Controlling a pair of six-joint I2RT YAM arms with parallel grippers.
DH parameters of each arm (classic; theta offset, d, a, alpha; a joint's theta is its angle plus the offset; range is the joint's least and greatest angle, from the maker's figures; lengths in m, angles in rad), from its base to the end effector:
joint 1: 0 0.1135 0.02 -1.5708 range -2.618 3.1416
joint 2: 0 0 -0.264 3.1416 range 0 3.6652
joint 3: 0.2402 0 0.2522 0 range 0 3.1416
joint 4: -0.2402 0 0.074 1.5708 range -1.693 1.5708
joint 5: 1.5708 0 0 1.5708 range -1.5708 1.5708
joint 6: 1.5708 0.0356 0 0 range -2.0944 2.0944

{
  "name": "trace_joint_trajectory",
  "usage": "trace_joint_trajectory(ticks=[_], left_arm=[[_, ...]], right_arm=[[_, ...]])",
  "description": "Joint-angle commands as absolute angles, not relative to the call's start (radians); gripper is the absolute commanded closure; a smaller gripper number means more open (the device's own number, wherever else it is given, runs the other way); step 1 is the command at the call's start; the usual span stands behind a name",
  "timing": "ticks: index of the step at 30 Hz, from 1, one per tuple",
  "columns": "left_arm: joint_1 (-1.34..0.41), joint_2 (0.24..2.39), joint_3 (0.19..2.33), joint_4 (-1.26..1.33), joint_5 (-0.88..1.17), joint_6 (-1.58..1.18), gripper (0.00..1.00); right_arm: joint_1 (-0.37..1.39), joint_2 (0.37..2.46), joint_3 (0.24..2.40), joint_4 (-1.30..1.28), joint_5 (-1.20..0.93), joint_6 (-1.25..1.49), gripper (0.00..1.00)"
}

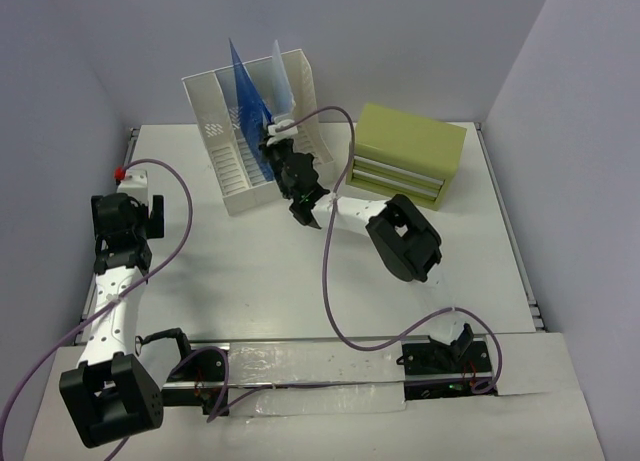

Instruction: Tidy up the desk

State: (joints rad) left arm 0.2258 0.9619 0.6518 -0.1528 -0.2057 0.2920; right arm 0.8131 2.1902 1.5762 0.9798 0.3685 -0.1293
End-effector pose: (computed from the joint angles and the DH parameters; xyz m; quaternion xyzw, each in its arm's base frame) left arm 0.2108 0.0559 0.2638 -0.0260 0.8473 0.2184 0.4835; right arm 0.3586 0.3603 0.2747 -0.1184 0.5649 0.1737 0.7979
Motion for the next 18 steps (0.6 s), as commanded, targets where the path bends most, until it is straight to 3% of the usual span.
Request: trace_joint_trajectory(ticks=[1,2,5,7,10,14,18], left_arm=[[0.235,0.954,0.664,-0.117,-0.186,0.288,0.01],[0.236,0.952,0.664,-0.117,-0.185,0.289,0.01],[0.237,0.946,0.662,-0.127,-0.182,0.288,0.01],[0.238,0.946,0.661,-0.135,-0.177,0.288,0.01],[0.238,0.945,0.652,-0.139,-0.172,0.284,0.01],[0.239,0.937,0.646,-0.151,-0.162,0.277,0.01],[0.239,0.922,0.64,-0.169,-0.146,0.267,0.01]], right_arm=[[0.813,2.216,1.609,1.01,0.403,-0.1,1.0],[0.813,2.218,1.61,0.998,0.402,-0.101,0.93],[0.823,2.208,1.599,0.982,0.404,-0.115,0.51],[0.827,2.184,1.584,0.982,0.408,-0.137,0.36],[0.851,2.096,1.531,0.977,0.389,-0.212,0.23],[0.895,1.941,1.433,0.952,0.384,-0.289,0.15],[0.908,1.724,1.301,0.768,0.319,-0.228,0.12]])
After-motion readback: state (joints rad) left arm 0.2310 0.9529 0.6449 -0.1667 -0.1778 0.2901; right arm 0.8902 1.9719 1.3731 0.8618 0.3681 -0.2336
